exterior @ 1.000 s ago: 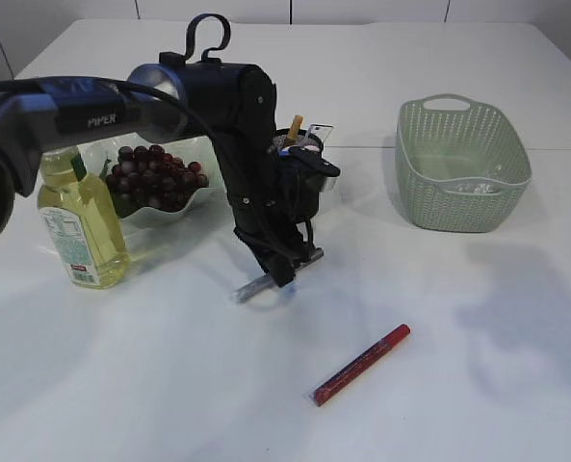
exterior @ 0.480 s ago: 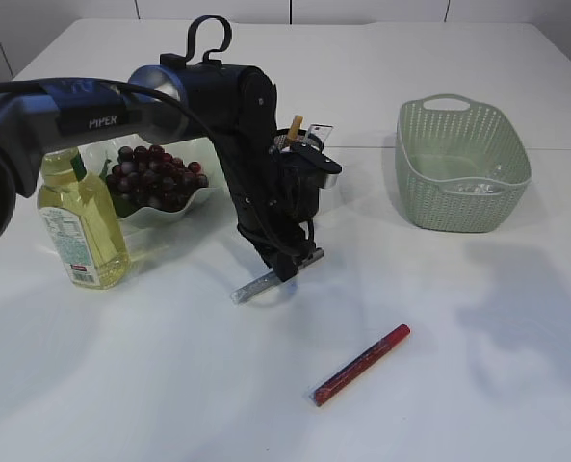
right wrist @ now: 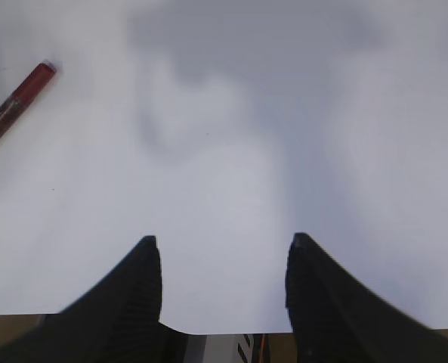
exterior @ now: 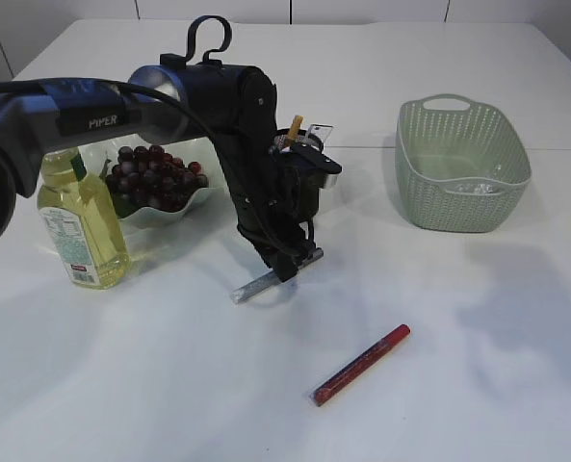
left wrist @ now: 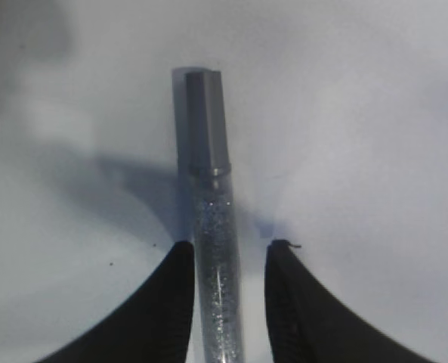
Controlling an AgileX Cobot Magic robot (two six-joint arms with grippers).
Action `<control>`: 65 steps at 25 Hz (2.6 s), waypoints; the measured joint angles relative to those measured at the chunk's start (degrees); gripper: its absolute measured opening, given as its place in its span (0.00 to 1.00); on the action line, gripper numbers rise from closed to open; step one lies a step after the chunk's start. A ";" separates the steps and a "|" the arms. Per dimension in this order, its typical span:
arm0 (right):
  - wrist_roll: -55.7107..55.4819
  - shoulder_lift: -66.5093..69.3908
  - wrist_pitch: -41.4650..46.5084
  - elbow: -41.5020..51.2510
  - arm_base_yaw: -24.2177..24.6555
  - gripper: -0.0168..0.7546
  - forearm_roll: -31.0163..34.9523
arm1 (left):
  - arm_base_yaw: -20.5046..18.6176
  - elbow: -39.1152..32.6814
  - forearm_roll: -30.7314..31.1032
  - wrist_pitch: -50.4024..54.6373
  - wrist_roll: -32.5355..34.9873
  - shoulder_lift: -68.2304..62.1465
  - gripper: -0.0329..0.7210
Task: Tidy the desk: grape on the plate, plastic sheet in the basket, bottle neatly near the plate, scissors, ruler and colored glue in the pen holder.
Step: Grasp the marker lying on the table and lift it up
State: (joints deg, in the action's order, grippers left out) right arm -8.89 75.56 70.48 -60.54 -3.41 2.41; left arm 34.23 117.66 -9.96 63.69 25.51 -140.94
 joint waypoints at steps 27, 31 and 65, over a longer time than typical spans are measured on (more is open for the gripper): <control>0.00 0.00 0.00 0.00 0.00 0.57 0.00 | 0.00 0.00 0.00 0.61 0.00 -0.13 0.36; 0.00 0.00 0.00 0.00 0.00 0.57 0.00 | 0.00 0.00 0.00 0.03 0.00 -0.13 0.36; 0.19 0.00 0.00 0.00 0.00 0.57 -0.46 | 0.00 0.47 -1.08 1.76 -0.63 -0.51 0.09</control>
State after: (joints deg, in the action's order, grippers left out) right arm -8.70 75.56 70.48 -60.54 -3.41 1.96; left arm 34.23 118.13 -11.04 65.46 24.88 -141.45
